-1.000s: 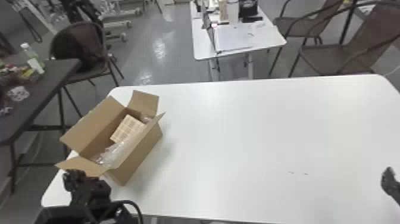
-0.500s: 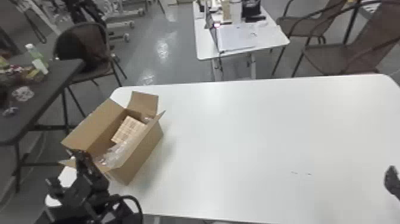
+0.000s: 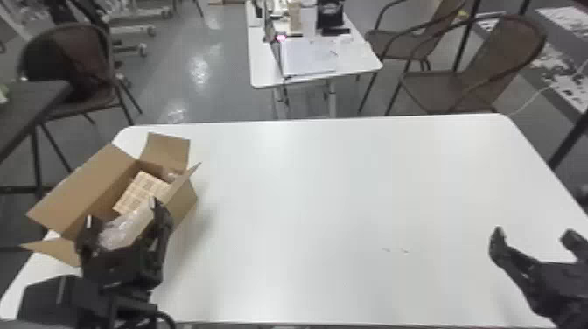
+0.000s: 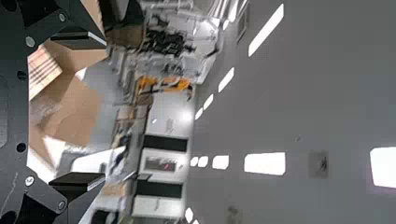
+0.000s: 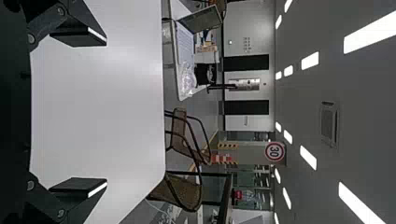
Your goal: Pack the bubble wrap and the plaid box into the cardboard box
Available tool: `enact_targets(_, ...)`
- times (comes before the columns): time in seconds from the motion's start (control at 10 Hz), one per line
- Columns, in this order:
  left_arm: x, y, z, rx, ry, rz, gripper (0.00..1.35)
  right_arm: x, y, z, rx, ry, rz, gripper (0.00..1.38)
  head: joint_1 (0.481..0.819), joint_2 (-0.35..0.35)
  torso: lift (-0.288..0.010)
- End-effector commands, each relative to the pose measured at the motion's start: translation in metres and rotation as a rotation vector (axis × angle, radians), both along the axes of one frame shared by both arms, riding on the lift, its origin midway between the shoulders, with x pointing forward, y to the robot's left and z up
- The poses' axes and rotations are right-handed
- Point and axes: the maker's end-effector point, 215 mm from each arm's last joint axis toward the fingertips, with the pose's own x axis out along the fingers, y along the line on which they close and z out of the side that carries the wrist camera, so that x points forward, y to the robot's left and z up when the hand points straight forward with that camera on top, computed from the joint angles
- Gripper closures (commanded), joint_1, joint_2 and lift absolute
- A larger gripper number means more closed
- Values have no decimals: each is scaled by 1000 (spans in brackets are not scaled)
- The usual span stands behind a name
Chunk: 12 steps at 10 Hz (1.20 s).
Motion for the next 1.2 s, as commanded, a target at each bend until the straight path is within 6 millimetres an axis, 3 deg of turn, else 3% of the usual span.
enact_targets(0.0, -3, -33, -42, -13, 141, -106, 282, -8, 18, -5, 11, 27, 30, 222, 695, 76, -118)
enact_targets(0.1, -13, -54, -71, -17, 232, -172, 282, -14, 26, -13, 10, 53, 47, 222, 695, 53, -118)
enact_targets(0.3, -43, -61, -106, -14, 353, -167, 259, -34, 31, -32, -3, 108, 54, 222, 695, 31, -118)
enact_targets(0.5, -67, -52, -100, 15, 340, -94, 251, -51, 38, -39, -18, 141, 65, 222, 695, 41, -118)
enact_targets(0.6, -80, -52, -107, 34, 377, -94, 251, -60, 41, -44, -9, 168, 71, 222, 695, 51, -118)
enact_targets(1.1, -76, -56, -103, -2, 359, -64, 243, -57, 43, -39, -32, 159, 80, 222, 695, 67, -118)
